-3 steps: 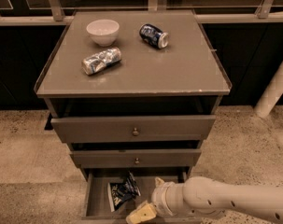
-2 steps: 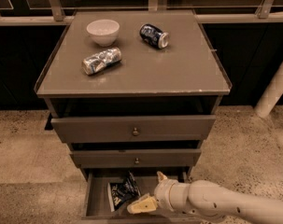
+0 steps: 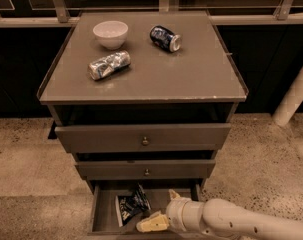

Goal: Pick blue chip bag from bottom drawer and place on counter

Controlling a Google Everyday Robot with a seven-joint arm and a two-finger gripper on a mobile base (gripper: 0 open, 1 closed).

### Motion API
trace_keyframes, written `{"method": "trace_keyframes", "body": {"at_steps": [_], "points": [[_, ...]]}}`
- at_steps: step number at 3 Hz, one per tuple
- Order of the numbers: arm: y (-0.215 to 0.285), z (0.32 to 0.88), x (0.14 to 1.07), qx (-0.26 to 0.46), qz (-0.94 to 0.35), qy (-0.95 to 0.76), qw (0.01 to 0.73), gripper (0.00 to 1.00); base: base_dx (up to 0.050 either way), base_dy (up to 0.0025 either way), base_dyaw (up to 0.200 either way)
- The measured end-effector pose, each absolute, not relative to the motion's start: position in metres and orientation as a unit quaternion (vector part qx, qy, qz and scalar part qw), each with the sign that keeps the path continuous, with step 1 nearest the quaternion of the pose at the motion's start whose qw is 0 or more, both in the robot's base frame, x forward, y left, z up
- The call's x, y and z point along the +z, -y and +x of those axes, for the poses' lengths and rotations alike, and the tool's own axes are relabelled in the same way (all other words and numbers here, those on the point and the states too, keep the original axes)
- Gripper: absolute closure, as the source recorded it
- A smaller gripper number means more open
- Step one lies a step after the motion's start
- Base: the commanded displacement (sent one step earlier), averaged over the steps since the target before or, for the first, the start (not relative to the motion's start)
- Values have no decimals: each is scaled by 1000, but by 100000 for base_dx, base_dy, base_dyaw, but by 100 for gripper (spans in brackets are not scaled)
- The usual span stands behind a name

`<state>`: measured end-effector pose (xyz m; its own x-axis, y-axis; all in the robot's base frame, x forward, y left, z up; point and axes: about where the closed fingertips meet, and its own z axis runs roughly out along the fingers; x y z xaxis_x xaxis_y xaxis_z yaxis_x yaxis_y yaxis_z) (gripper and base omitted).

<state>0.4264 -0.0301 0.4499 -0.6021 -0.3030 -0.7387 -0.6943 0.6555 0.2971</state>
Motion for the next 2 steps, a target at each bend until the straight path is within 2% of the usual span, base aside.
{"method": "trace_keyframes", "body": {"at_steps": [2], "points": [[26, 448, 403, 284, -216, -844, 401, 0, 0, 0, 0]]}}
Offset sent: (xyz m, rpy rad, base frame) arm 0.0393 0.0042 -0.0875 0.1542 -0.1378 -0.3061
